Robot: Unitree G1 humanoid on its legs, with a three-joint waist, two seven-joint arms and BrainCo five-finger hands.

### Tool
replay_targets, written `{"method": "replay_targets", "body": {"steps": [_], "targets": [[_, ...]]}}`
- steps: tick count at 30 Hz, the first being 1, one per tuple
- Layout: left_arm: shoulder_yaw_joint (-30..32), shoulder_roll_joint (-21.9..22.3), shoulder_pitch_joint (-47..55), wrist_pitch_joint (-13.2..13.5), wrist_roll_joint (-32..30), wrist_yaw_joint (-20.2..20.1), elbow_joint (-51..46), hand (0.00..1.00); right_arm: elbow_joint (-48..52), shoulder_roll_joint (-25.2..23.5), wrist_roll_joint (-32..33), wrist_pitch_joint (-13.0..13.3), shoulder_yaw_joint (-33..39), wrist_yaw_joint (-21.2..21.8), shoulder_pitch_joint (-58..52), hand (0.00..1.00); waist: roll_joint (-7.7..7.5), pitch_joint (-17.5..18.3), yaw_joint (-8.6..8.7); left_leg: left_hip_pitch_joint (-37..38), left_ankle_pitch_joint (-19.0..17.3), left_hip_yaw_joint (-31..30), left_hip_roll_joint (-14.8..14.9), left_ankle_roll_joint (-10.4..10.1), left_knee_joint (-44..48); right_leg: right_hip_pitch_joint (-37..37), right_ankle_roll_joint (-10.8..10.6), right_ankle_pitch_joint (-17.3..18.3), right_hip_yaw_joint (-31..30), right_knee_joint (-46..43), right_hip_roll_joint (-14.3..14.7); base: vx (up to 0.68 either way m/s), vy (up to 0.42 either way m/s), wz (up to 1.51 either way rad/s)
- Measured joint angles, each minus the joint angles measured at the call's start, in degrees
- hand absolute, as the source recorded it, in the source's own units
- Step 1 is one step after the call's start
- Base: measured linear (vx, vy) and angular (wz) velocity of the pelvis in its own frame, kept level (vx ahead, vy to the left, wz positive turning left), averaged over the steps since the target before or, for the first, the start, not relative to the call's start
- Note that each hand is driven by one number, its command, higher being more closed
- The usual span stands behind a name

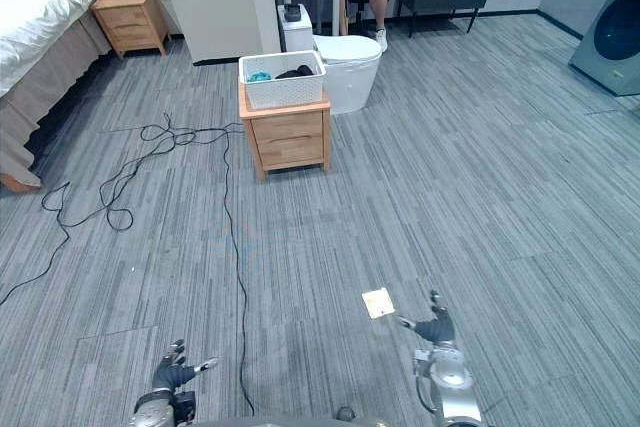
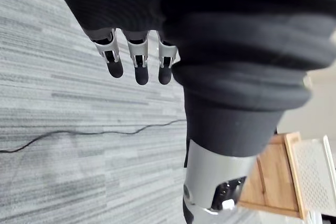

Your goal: Pick up the laundry basket with both hands and put the clothes into the washing machine.

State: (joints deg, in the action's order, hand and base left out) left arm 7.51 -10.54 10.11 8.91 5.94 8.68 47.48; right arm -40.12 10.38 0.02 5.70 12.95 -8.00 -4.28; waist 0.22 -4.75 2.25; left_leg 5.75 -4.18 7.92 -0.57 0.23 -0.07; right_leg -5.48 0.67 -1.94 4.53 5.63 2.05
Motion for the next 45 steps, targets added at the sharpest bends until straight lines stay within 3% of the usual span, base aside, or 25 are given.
{"method": "replay_targets", "body": {"steps": [1,5,16,21,24,27,30,32,34,35,36,37,38,39,40,41,42,43,44,45], "targets": [[0.15,-0.12,0.05,-0.16,-0.01,-0.08,0.29,0.0,-0.6,0.28,0.43,-0.05,0.93,-0.58,-0.07,0.0,0.05,0.03,0.02,0.0,0.13,0.0,0.15,-0.04,-0.12,-0.14,0.8,-0.53,0.1,-0.01,0.18,0.06,-0.013,-0.02],[2.22,-0.13,-0.13,-0.38,-0.01,-0.99,0.3,0.0,-1.63,0.87,0.65,-0.56,3.21,-0.76,-0.04,0.0,0.18,0.12,0.02,0.02,0.22,-0.09,0.4,0.06,-0.1,-0.24,0.73,-0.48,0.48,-0.03,0.47,0.07,-0.006,-0.01],[4.06,1.15,0.07,-0.86,0.03,-1.04,0.22,0.0,-3.21,0.96,2.7,-1.16,8.71,-0.75,-0.08,0.0,0.76,-0.03,-0.08,-0.57,0.19,-2.06,0.15,0.0,-0.14,-0.09,-1.29,0.97,3.07,-0.71,0.05,0.0,0.013,0.11],[4.14,1.23,0.1,-0.88,0.29,-1.03,-0.97,0.0,-3.21,-0.28,2.89,-1.19,9.24,-0.77,0.38,0.0,0.66,-0.33,-0.26,-3.33,-0.16,-1.38,0.02,0.32,-0.12,3.51,0.01,2.22,2.76,-2.57,-0.16,-0.05,0.011,-0.02],[4.14,1.29,0.49,-0.9,0.74,-0.94,-4.35,0.0,-3.18,-0.96,2.89,-1.29,9.22,-0.84,0.45,0.0,0.42,-0.92,-0.67,-5.24,-1.45,-1.03,0.16,0.86,1.53,5.67,-0.4,3.79,2.16,-4.26,-0.19,-0.01,0.014,-0.12],[4.09,1.4,0.54,-0.8,1.56,-0.8,-8.96,0.0,-1.39,-1.05,2.89,-1.77,8.47,-1.2,0.64,0.0,0.39,-1.68,-1.65,-8.8,-4.54,0.6,0.39,1.32,6.05,12.32,-1.15,9.17,0.79,-14.3,-0.87,0.04,0.019,-0.26],[3.16,1.38,0.82,-0.7,2.57,-0.69,-11.0,0.0,0.6,-1.06,2.88,-1.78,6.32,-1.87,1.0,0.0,0.36,-3.6,-1.32,-9.16,-8.82,0.94,-0.51,2.59,9.73,17.27,-3.69,14.27,1.74,-28.41,-3.19,0.1,0.065,-0.13],[0.69,0.7,-0.54,-0.66,3.14,0.15,-11.1,0.0,1.27,-1.77,2.87,-1.85,4.51,-1.84,0.94,0.0,0.26,-6.07,-0.42,-5.64,-11.13,-0.57,-0.92,4.18,10.96,25.8,-4.48,15.66,4.88,-48.53,-6.19,0.21,0.074,0.18],[-0.79,0.22,-1.21,-0.68,3.34,0.34,-10.92,0.0,1.52,-2.14,2.85,-1.89,3.91,-1.84,0.9,0.0,0.39,-6.56,0.02,-3.59,-12.54,-1.61,-0.96,4.15,10.86,29.16,-3.4,17.82,5.62,-48.92,-6.77,0.4,0.051,0.27],[-1.55,0.31,-2.27,-0.69,3.49,0.33,-10.89,0.0,2.21,-1.91,2.86,-1.88,3.81,-1.85,0.97,0.0,0.25,-7.33,0.35,-1.23,-12.95,-2.49,-0.39,4.27,10.23,30.72,-3.18,17.62,7.07,-45.06,-6.59,0.55,0.009,0.51],[-2.45,0.31,-4.05,-0.67,3.52,0.36,-10.86,0.0,3.06,-1.03,2.86,-1.86,2.89,-1.87,0.98,0.0,1.68,-8.99,0.99,1.06,-13.22,-4.5,1.02,4.29,9.19,31.76,-3.06,16.51,8.36,-38.09,-5.92,0.5,-0.022,0.68],[-2.81,0.33,-4.91,-0.66,3.5,0.37,-10.86,0.0,3.54,-0.54,2.86,-1.81,2.33,-1.84,1.01,0.0,1.94,-9.52,1.59,2.08,-13.2,-5.71,1.79,4.26,8.47,32.31,-2.84,14.85,9.08,-34.13,-5.49,0.53,-0.058,0.89],[-3.01,0.27,-6.42,-0.55,3.46,0.37,-10.81,0.0,4.66,-0.24,2.85,-1.75,1.73,-1.81,0.98,0.0,1.81,-10.37,2.47,3.78,-13.11,-6.98,2.63,3.7,7.69,33.34,-3.14,9.37,9.39,-25.18,-4.6,0.57,-0.084,0.82],[-2.98,0.12,-6.72,-0.21,3.33,0.41,-10.82,0.0,5.91,-0.25,2.72,-1.64,0.94,-1.76,0.15,0.0,0.56,-10.31,2.73,5.6,-13.59,-7.3,2.48,1.02,7.63,33.77,-3.05,3.74,8.61,-17.09,-4.63,0.6,-0.103,0.72],[-2.94,0.05,-6.69,0.01,3.26,0.41,-10.81,0.0,6.39,-0.23,2.67,-1.61,0.48,-1.73,-0.25,0.0,0.03,-10.27,3.04,7.12,-14.49,-7.6,2.51,-0.53,7.64,33.77,-2.53,1.1,8.05,-14.96,-4.42,0.63,-0.143,0.48],[-2.93,0.52,-6.29,0.1,2.99,0.27,-9.91,0.0,7.19,-0.14,2.62,-1.62,0.25,-1.66,-0.39,0.0,0.45,-10.24,3.41,9.33,-15.61,-7.82,3.57,-2.41,8.23,34.21,3.64,-8.24,6.93,-18.55,-4.1,0.64,-0.175,0.13],[-2.86,1.13,-6.64,0.08,2.93,0.25,-9.13,0.0,7.27,0.03,2.59,-1.64,0.22,-1.58,0.32,0.0,1.81,-9.99,3.19,8.79,-15.27,-7.59,4.83,-3.01,9.54,35.78,4.64,-5.01,7.63,-22.42,-3.19,0.76,-0.237,0.07],[-2.88,1.13,-6.85,0.11,2.77,0.15,-8.73,0.0,8.14,-0.66,2.46,-1.55,-0.19,-1.05,0.78,0.0,2.1,-9.93,3.28,7.11,-12.3,-7.05,5.39,-8.03,14.28,36.83,5.73,-0.45,8.16,-28.04,-3.04,0.8,-0.288,-0.07],[-2.63,1.69,-6.32,0.09,2.66,0.14,-8.43,0.0,8.24,-0.9,1.7,-1.59,-1.01,-0.39,0.62,0.0,2.18,-10.07,3.14,4.7,-7.34,-6.15,6.1,-11.3,23.32,34.8,6.46,3.73,8.01,-30.63,-2.18,0.69,-0.264,0.0],[-2.14,2.35,-5.85,0.07,2.59,0.14,-8.24,0.0,8.24,-0.88,1.36,-1.65,-1.74,-0.25,0.53,0.0,2.5,-10.29,3.09,2.43,-3.27,-5.57,6.88,-12.17,30.58,32.31,6.7,5.06,7.85,-30.16,-1.86,0.72,-0.239,-0.15]]}}
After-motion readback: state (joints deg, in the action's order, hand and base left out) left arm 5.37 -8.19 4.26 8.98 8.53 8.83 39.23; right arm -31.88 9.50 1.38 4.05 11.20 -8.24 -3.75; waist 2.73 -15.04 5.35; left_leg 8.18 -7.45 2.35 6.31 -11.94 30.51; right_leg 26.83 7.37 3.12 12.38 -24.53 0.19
